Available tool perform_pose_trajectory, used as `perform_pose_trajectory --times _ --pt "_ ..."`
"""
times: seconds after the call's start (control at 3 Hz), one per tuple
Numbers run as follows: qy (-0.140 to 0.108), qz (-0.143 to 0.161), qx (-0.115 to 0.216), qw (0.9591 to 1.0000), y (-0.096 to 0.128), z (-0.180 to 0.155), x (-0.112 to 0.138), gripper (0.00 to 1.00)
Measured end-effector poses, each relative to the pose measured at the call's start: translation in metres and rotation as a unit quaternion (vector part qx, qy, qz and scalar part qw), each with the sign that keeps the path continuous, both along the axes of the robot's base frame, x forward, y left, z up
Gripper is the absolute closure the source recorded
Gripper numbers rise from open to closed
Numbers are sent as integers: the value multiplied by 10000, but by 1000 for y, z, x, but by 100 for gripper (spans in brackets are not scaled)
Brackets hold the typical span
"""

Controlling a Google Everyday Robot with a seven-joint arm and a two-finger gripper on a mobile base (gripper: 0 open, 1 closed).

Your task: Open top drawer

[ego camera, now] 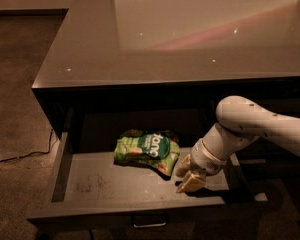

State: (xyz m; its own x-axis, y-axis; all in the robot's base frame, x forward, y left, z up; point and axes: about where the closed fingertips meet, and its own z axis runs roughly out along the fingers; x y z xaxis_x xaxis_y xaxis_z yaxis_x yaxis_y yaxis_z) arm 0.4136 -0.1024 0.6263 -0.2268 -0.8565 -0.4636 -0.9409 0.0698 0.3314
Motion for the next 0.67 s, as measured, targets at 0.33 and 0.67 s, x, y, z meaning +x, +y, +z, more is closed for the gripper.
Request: perform_pose_trajectory --times 0.33,0.67 --pt "1 1 0 10000 0 0 0 0" --pt "1 1 0 10000 0 0 0 0"
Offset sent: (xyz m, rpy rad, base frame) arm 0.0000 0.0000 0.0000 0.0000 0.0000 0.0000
